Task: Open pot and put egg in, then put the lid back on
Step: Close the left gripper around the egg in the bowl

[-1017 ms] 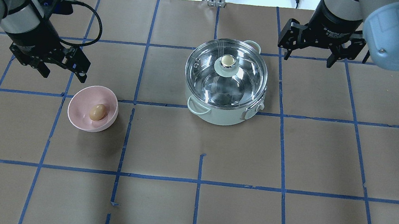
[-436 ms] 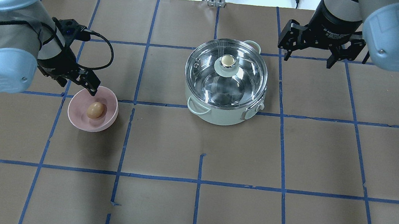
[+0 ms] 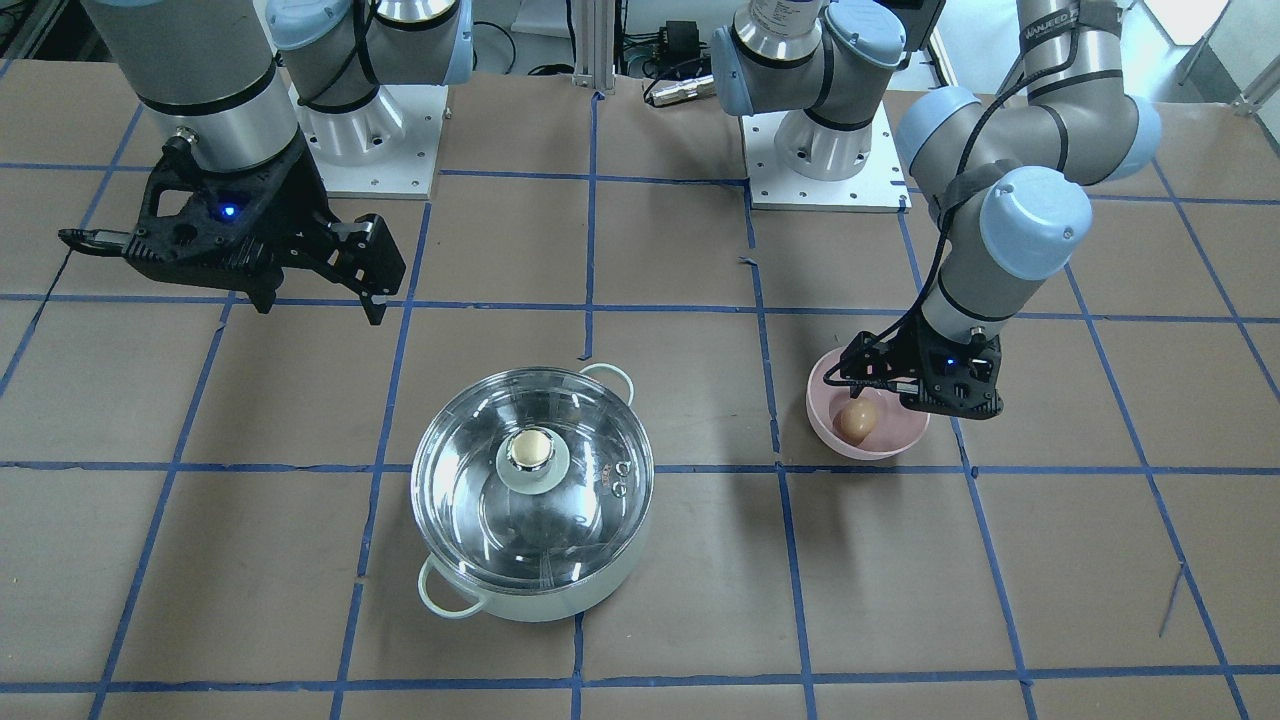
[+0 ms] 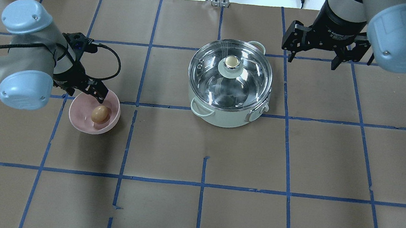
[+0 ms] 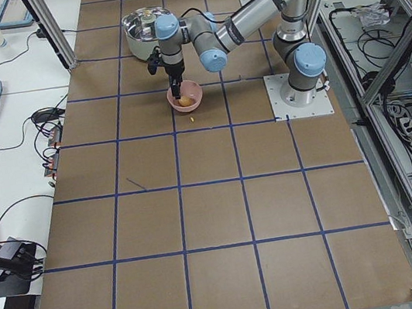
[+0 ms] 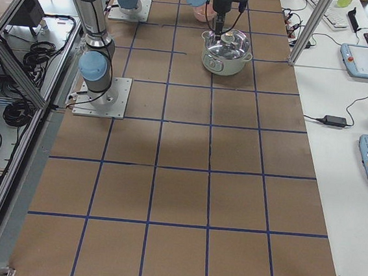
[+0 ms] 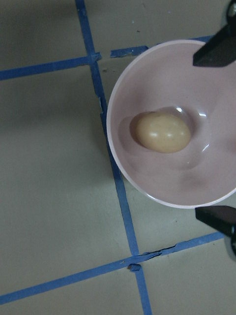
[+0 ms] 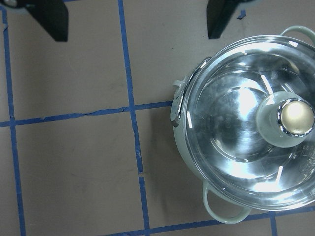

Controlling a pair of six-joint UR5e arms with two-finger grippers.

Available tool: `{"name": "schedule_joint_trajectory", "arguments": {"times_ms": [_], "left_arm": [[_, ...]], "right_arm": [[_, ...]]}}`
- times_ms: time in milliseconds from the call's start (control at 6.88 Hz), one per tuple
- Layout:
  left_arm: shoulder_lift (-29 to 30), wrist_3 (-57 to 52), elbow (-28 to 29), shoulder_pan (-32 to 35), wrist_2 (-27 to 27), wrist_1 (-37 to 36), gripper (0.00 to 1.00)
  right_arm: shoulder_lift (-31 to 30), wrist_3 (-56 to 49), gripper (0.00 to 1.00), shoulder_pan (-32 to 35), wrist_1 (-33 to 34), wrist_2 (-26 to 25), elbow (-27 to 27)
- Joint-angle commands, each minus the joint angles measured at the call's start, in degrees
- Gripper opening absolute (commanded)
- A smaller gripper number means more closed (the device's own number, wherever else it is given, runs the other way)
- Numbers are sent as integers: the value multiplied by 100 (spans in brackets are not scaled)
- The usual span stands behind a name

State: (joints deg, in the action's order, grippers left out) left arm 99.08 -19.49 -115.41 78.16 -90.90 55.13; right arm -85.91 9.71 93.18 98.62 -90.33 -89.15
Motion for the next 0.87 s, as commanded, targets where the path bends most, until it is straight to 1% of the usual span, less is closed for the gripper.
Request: {"name": "schedule_joint_trajectory", "arguments": {"times_ms": [0,436,726], "left_arm": [[67,540,-174,-12,11,-187,98],[76,351,-254,-3,72,-240,98],[102,-377,-324,-3,64,-292,97]], "right_arm": [[-4,4,100,-2,26,7,-41],[-4,-5,100,-2,26,7,-49],[4,-5,100,7,43,7,-84]]}}
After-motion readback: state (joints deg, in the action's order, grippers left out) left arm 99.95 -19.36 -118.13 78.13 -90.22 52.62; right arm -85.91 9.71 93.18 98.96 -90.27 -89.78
